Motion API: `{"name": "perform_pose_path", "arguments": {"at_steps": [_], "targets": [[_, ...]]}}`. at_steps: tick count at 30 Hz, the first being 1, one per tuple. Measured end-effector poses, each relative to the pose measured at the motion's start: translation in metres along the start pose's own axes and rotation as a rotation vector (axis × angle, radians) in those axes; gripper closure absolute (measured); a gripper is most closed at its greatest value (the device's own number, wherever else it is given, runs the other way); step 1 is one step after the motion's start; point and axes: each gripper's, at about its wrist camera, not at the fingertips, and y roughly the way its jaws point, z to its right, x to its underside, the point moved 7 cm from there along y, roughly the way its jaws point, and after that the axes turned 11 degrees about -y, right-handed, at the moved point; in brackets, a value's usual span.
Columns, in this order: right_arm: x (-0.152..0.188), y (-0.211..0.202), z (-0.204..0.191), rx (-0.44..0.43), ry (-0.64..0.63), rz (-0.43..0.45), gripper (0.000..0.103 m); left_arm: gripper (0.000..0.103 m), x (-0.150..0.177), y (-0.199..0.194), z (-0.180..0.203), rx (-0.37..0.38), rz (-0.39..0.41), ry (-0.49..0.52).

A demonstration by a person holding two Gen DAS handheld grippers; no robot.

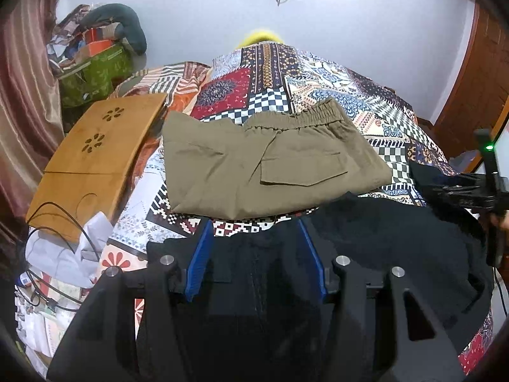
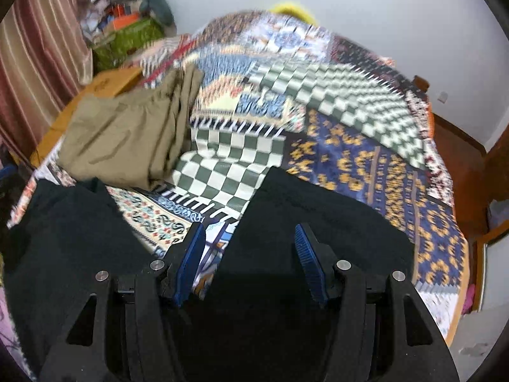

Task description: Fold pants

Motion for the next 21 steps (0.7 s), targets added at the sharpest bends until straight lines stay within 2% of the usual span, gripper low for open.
{"name": "perform_pose_path", "arguments": {"at_steps": [3,7,10,13,17,21], "targets": [[0.005,0.018,-0.005,0.001,-0.045,-0.058,0.049,0.05,0.001,-0.001,0.002,0.004,0.004,0.002],[0.012,0.015,-0.002,0.012,-0.064,-0.054,0.05,0.049,0.0,-0.006,0.006,0.017,0.017,0.004],[0.014,0.009,0.0,0.037,-0.076,-0.03,0.076,0.049,-0.001,-0.01,0.01,0.021,0.023,0.01],[0.019,0.002,0.002,0.076,-0.095,-0.014,0.091,0.049,0.0,-0.017,0.015,0.029,0.033,0.016],[0.019,-0.021,0.005,0.095,-0.061,0.056,0.094,0.049,0.001,-0.028,0.022,0.032,0.05,0.039],[0.024,-0.065,0.017,0.111,-0.004,0.149,0.095,0.047,0.002,-0.041,0.028,0.034,0.066,0.054]]}}
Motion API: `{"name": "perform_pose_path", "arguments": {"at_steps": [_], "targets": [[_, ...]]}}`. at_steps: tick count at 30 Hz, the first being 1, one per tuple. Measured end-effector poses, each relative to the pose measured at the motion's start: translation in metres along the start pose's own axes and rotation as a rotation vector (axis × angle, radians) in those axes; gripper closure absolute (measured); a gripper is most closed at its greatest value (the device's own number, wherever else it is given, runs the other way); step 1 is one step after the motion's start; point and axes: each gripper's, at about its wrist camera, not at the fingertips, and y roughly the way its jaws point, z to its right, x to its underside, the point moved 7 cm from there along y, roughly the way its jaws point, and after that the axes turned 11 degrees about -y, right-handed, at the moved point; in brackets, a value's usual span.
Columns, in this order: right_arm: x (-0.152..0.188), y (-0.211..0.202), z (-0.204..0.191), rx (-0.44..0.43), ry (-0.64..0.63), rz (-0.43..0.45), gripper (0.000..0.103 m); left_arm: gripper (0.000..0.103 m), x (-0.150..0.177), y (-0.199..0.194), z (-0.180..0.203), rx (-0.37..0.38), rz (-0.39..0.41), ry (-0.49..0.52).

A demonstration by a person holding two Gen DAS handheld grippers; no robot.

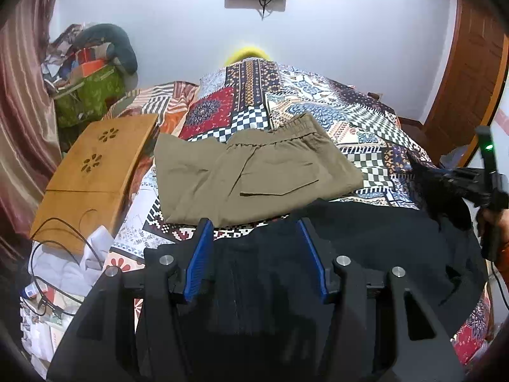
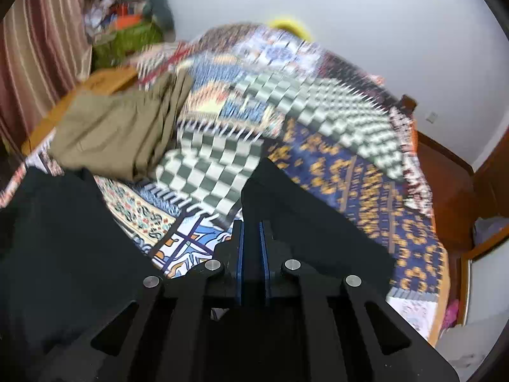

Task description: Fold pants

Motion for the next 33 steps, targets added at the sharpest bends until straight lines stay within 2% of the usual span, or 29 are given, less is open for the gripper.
{"name": "perform_pose_path", "arguments": {"at_steps": [5,8,12,15,19,21,22,23,25,29,33], "targets": [[0.006,-0.05,0.026,0.031,0.088,0.097,0.097,0.042,0.0,-0.015,0.009,0.016,0.023,0.009],[0.023,-0.079,0.039,0.05,0.143,0.135,0.097,0.04,0.002,-0.02,0.017,0.024,0.019,0.021],[0.055,-0.106,0.047,0.067,0.212,0.154,0.097,0.037,0.008,-0.026,0.029,0.04,0.016,0.036],[0.08,-0.115,0.048,0.029,0.265,0.137,0.097,0.037,0.012,-0.027,0.038,0.054,0.009,0.047],[0.081,-0.105,0.051,0.04,0.275,0.08,0.096,0.036,0.018,-0.026,0.047,0.064,0.0,0.051],[0.071,-0.098,0.049,0.025,0.267,0.073,0.09,0.033,0.021,-0.023,0.048,0.069,-0.011,0.047],[0.061,-0.091,0.046,0.017,0.248,0.076,0.078,0.031,0.023,-0.02,0.048,0.071,-0.017,0.044],[0.052,-0.085,0.043,0.014,0.232,0.078,0.061,0.03,0.023,-0.018,0.048,0.07,-0.02,0.042],[0.035,-0.073,0.035,0.009,0.192,0.092,0.049,0.029,0.025,-0.012,0.046,0.067,-0.03,0.04],[0.002,-0.026,0.019,-0.047,0.145,0.052,0.049,0.029,0.025,0.004,0.04,0.07,-0.061,0.022],[-0.019,0.027,0.014,-0.041,0.094,-0.042,0.049,0.029,0.026,0.021,0.034,0.075,-0.085,0.005]]}}
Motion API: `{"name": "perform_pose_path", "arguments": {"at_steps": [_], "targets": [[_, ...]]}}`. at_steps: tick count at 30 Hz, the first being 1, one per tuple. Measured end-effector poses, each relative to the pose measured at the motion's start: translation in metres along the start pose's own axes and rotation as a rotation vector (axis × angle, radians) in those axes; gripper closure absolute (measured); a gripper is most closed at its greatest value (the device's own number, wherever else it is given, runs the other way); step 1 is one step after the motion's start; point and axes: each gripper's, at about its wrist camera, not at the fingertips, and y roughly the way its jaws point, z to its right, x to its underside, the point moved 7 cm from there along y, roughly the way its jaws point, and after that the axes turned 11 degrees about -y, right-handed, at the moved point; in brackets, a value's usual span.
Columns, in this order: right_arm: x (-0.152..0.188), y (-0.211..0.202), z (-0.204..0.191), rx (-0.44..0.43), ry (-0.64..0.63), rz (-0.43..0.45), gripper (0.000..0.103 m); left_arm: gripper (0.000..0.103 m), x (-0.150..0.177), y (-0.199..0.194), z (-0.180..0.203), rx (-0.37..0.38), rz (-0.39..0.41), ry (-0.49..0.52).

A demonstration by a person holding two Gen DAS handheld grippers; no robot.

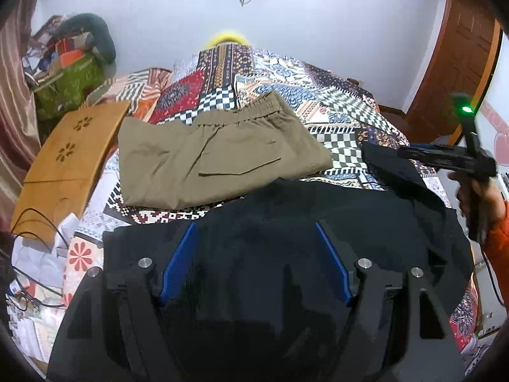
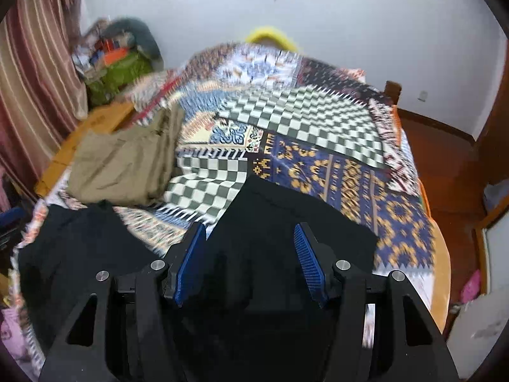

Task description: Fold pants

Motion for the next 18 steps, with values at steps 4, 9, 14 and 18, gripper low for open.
{"name": "perform_pose_path", "arguments": {"at_steps": [4,9,14,18], "targets": [[-0.008,0.048,0.003,-0.014,-0.034,-0.1,0.049,0.029,0.0,0.018,-0.008,-0.004,-0.02,-0.018],[-0.005,0.083,0.007,-0.028,-0.066,-0.151,0.049,0.029,-0.002,0.03,-0.012,-0.025,-0.003,-0.008],[-0.008,0.085,0.005,-0.01,-0.12,-0.12,0.067,0.029,-0.009,0.03,-0.009,-0.025,0.03,-0.005],[-0.011,0.08,0.013,-0.053,-0.07,-0.092,0.085,0.029,-0.014,0.022,-0.003,-0.026,0.058,0.011]]}}
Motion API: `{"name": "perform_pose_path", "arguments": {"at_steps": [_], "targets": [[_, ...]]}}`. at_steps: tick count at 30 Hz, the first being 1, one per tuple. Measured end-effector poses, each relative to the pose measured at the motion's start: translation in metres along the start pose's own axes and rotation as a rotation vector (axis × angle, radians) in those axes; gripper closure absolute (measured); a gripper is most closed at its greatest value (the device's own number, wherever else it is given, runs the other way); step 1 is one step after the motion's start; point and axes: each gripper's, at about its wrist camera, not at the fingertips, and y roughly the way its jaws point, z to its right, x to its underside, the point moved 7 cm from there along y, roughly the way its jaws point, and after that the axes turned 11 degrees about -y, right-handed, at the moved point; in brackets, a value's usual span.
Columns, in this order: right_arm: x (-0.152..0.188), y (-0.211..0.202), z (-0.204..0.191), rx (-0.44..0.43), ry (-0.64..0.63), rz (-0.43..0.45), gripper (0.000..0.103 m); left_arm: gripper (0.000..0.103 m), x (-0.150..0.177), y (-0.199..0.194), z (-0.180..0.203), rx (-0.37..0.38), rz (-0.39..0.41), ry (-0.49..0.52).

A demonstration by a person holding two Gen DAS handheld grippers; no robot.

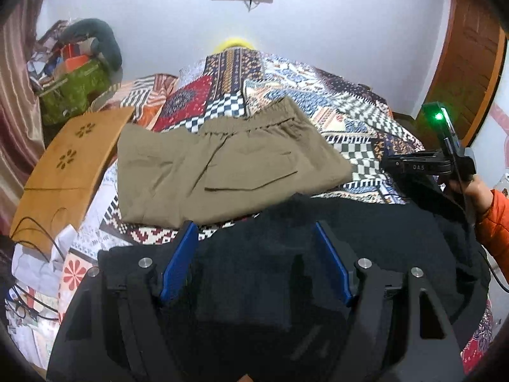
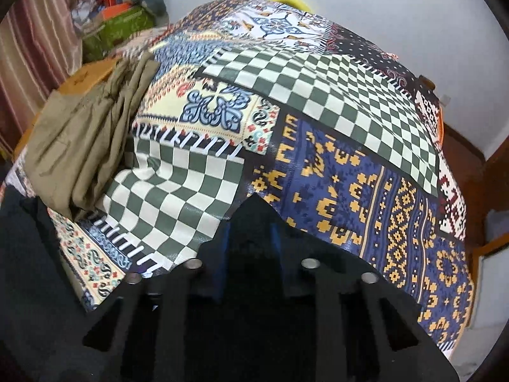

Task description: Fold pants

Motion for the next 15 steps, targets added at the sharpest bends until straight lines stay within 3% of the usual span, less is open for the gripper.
{"name": "perform_pose_path", "arguments": {"at_steps": [2,7,15], "targets": [[0.0,-0.009,0.001,0.004,0.001,0.021,0.095,0.029,-0.002,-0.006,0.004,0.004,0.012,0.016],[0.0,-0.051,0.003,0.022,0.033,0.121,0.096,0.029,-0.001,-0.02,0.011,-0.004,0.022,0.039],[0.033,-0.157,0.023,0.085,0.141,0.297,0.097,0.029,0.002,-0.045,0.01,0.029,0.025,-0.034]]}}
